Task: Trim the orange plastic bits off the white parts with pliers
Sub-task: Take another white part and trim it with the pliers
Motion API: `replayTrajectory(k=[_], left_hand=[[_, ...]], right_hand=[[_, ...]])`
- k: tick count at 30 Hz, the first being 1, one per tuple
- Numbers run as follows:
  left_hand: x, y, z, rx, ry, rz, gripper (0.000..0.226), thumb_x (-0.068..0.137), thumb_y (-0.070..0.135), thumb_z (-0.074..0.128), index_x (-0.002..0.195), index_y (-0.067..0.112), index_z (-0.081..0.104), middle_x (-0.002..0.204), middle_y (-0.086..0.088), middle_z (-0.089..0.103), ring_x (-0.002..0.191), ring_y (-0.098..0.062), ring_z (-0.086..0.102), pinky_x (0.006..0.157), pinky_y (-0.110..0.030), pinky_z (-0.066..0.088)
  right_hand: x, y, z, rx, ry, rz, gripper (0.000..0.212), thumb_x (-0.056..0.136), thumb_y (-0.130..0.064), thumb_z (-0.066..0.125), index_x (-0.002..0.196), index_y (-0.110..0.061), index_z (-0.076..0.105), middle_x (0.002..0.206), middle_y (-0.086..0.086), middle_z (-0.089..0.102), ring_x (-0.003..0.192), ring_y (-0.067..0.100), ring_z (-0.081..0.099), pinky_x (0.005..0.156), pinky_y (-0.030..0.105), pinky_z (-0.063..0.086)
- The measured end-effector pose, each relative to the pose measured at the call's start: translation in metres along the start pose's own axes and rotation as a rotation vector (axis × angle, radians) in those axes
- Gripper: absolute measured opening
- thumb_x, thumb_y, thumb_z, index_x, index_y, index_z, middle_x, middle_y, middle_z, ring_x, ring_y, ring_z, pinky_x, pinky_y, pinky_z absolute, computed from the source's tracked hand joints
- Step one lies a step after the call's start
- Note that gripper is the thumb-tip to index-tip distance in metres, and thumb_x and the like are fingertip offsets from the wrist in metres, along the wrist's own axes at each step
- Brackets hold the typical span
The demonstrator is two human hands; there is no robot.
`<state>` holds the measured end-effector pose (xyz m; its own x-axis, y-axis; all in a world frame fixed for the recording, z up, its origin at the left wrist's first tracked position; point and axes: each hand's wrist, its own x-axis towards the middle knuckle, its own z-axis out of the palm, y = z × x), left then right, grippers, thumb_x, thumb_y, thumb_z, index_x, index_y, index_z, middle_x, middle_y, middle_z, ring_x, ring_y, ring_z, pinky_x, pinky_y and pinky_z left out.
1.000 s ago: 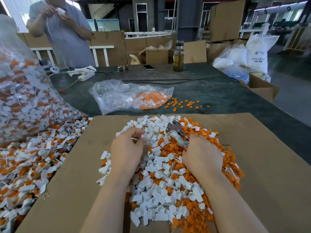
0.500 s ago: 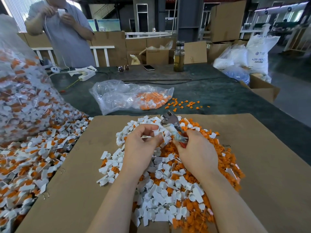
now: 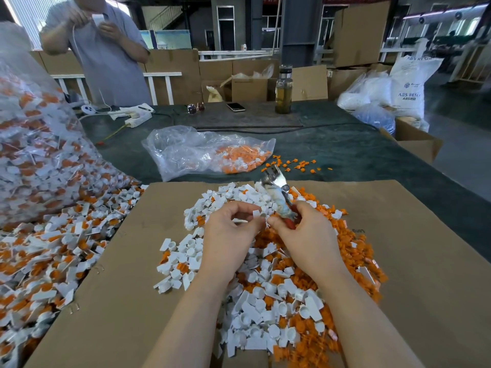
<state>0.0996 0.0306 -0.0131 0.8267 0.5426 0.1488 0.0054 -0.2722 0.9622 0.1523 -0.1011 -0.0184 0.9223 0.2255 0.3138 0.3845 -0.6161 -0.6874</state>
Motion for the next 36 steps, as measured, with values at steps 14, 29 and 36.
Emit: replayTrajectory(k=[14,29,36], left_hand=[[-0.002,0.003,0.0,-0.119,-0.004,-0.032,0.013,0.079,0.018,0.083,0.089,0.023,0.076,0.08,0.002,0.075,0.078,-0.014,0.074,0.073,-0.026,0.06],[-0.007,0.008,0.005,-0.161,0.018,-0.012,0.015,0.079,0.019,0.083,0.086,0.03,0.078,0.079,0.012,0.076,0.074,-0.005,0.071,0.064,-0.011,0.053],[-0.009,0.008,0.007,-0.107,0.024,0.075,0.016,0.077,0.024,0.085,0.079,0.038,0.076,0.079,0.021,0.074,0.073,0.002,0.07,0.064,-0.01,0.053]], right_hand=[[-0.001,-0.001,-0.004,0.288,-0.095,-0.019,0.01,0.088,-0.035,0.066,0.096,-0.028,0.065,0.076,-0.014,0.063,0.071,-0.003,0.059,0.055,0.01,0.042],[-0.003,-0.006,-0.005,0.195,0.106,-0.014,0.013,0.085,-0.029,0.07,0.093,-0.029,0.059,0.075,-0.018,0.06,0.068,-0.002,0.058,0.053,0.01,0.037],[-0.004,-0.01,-0.005,0.147,0.12,-0.012,0.012,0.085,-0.027,0.069,0.089,-0.027,0.058,0.076,-0.016,0.061,0.065,0.004,0.059,0.054,0.018,0.044]])
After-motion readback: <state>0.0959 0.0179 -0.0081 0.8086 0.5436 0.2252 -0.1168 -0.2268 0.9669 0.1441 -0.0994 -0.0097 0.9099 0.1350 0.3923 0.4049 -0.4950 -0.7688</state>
